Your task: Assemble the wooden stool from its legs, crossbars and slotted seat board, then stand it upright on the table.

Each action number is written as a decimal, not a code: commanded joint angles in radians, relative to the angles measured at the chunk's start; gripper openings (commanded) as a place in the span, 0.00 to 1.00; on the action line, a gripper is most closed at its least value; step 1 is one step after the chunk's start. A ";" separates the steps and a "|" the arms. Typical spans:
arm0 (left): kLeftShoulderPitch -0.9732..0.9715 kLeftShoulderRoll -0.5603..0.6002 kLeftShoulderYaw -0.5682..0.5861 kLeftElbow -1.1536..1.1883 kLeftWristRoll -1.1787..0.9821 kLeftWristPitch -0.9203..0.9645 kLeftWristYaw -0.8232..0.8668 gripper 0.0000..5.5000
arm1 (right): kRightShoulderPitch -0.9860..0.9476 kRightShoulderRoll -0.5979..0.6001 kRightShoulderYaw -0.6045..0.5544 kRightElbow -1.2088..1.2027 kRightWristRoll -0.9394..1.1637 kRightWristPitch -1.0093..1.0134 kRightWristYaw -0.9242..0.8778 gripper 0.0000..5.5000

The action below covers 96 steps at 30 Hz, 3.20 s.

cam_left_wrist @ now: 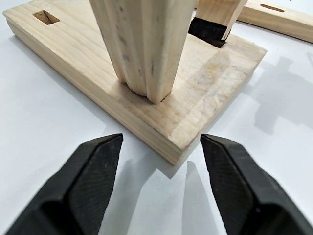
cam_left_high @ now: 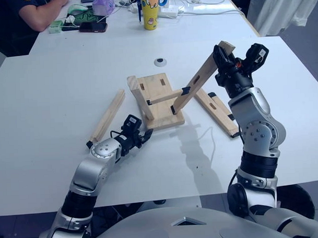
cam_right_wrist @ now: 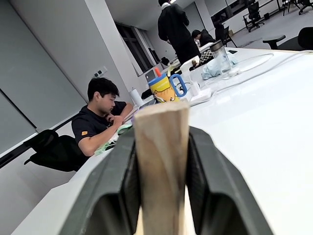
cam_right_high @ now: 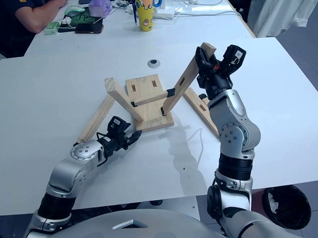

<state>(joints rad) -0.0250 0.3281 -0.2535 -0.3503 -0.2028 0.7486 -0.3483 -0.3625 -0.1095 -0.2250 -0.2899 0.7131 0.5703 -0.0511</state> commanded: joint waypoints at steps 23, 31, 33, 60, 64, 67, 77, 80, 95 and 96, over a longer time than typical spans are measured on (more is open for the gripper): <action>0.007 0.008 0.015 -0.035 0.007 0.024 -0.001 0.54 | 0.064 0.000 -0.014 -0.026 -0.016 0.019 0.053 0.19; 0.006 0.016 0.018 -0.035 0.006 0.026 -0.010 0.54 | 0.068 -0.007 -0.040 -0.048 0.008 -0.010 0.073 0.19; 0.006 0.016 0.017 -0.034 0.007 0.025 -0.011 0.54 | 0.070 -0.019 -0.046 -0.046 0.003 -0.013 0.081 0.19; 0.003 0.010 0.019 -0.032 0.006 0.024 -0.005 0.54 | 0.103 -0.037 -0.011 -0.031 -0.023 -0.011 0.125 0.19; -0.002 0.009 0.019 -0.028 0.006 0.024 -0.007 0.54 | 0.097 -0.027 -0.002 0.007 -0.051 -0.049 0.128 0.19; -0.005 0.009 0.019 -0.024 0.006 0.023 -0.008 0.54 | 0.082 -0.018 0.002 0.029 -0.053 -0.073 0.123 0.19; -0.005 0.004 0.022 -0.028 0.007 0.023 -0.007 0.54 | 0.148 -0.058 0.098 0.026 -0.154 -0.139 0.204 0.19; -0.005 0.003 0.023 -0.028 0.007 0.023 -0.007 0.54 | 0.186 -0.062 0.107 0.018 -0.163 -0.171 0.237 0.19; -0.021 -0.005 0.025 -0.037 0.005 0.034 -0.004 0.54 | 0.182 -0.127 0.231 0.037 -0.259 -0.133 0.261 0.19; -0.020 -0.006 0.025 -0.038 0.005 0.034 -0.004 0.54 | 0.182 -0.132 0.232 0.048 -0.258 -0.124 0.260 0.19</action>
<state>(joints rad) -0.0345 0.3218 -0.2314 -0.3761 -0.2029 0.7751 -0.3557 -0.2299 -0.2024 -0.0470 -0.3124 0.5226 0.3310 0.2039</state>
